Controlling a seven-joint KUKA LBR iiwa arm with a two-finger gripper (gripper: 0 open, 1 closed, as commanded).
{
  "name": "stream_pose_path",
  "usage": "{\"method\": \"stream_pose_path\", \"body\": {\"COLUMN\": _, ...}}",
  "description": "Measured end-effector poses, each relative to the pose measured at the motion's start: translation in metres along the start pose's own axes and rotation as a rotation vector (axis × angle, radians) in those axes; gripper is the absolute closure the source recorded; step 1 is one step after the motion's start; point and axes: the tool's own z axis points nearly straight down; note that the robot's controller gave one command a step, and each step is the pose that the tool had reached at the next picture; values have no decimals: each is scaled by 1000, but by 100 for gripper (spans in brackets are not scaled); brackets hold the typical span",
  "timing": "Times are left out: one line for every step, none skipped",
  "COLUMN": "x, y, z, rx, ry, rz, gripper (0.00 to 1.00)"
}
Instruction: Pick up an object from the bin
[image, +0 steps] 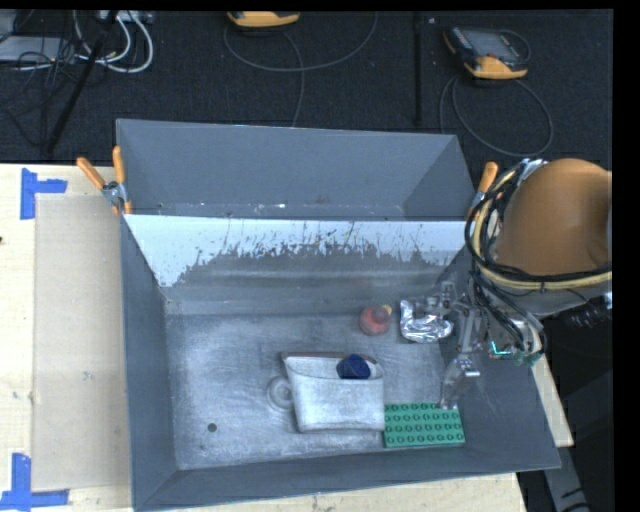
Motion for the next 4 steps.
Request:
{"method": "stream_pose_path", "body": {"x": 26, "y": 44, "z": 109, "rx": 8, "ry": -32, "rz": -208, "gripper": 0}}
{"method": "stream_pose_path", "body": {"x": -37, "y": -44, "z": 140, "rx": -6, "ry": 1, "rz": -333, "gripper": 0}}
{"method": "stream_pose_path", "body": {"x": 0, "y": -54, "z": 138, "rx": -7, "ry": -19, "rz": -472, "gripper": 0}}
{"method": "stream_pose_path", "body": {"x": 5, "y": -64, "z": 135, "rx": 1, "ry": 8, "rz": -468, "gripper": 100}}
